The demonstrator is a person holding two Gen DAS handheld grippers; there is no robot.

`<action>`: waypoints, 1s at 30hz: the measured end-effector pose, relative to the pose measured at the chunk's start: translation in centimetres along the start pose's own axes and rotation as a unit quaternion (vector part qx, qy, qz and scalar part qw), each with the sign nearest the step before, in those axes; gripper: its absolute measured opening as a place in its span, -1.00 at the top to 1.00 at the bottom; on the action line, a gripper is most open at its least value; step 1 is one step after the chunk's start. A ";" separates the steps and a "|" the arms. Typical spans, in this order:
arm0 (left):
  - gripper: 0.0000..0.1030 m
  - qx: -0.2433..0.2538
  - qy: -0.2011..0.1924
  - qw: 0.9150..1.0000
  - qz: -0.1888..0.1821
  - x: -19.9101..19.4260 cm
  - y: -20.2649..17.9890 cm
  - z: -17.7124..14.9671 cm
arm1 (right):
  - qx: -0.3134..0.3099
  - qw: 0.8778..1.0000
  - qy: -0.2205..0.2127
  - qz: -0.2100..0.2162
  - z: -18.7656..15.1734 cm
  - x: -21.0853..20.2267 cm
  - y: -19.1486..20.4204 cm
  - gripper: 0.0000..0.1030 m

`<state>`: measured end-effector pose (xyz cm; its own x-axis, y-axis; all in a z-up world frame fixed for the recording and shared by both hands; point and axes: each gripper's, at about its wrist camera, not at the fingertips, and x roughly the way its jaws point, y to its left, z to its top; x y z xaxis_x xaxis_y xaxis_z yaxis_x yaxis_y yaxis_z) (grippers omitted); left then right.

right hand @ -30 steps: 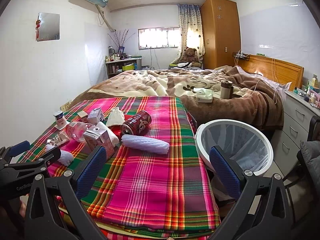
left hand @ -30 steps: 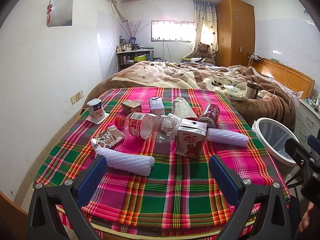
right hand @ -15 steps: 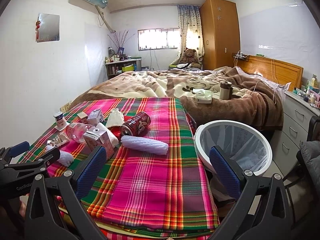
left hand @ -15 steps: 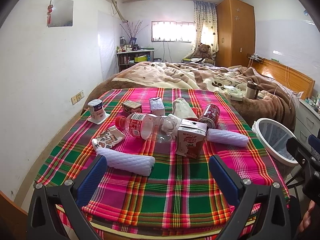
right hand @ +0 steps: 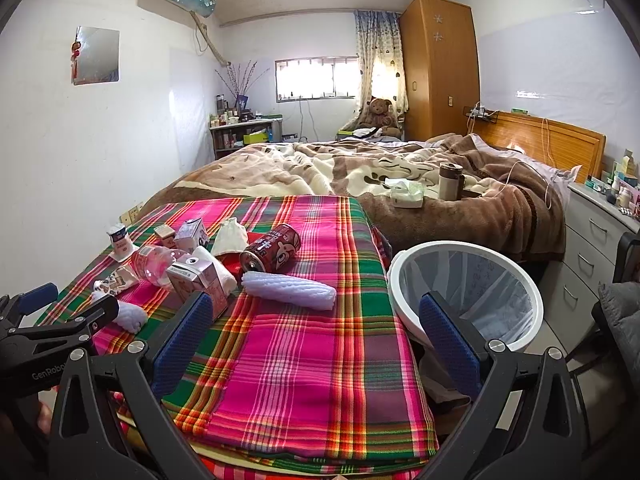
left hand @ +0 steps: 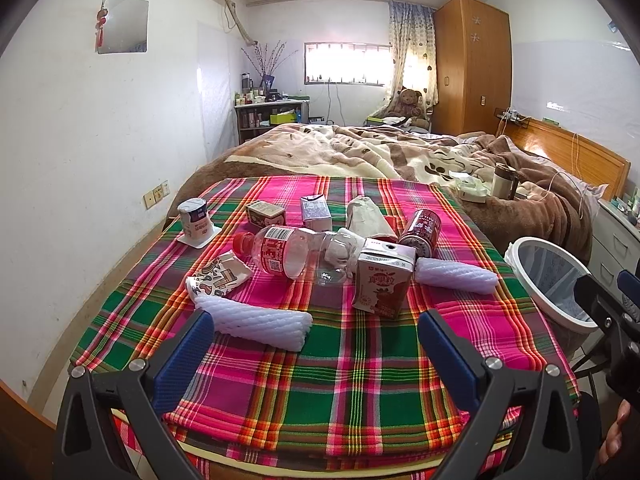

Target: Collect trash

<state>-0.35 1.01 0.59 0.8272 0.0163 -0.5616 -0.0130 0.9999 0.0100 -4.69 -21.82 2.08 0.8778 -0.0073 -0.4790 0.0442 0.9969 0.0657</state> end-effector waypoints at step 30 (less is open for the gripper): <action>-0.99 -0.001 0.002 1.000 0.001 0.0 0.3 0.1 | -0.001 1.000 -0.003 0.001 0.0 -0.1 -0.1 -1.00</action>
<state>-0.29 1.28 0.64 0.8245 0.0180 -0.5656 -0.0158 0.9998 0.0087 -4.82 -21.88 2.10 0.8803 -0.0059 -0.4743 0.0421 0.9970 0.0657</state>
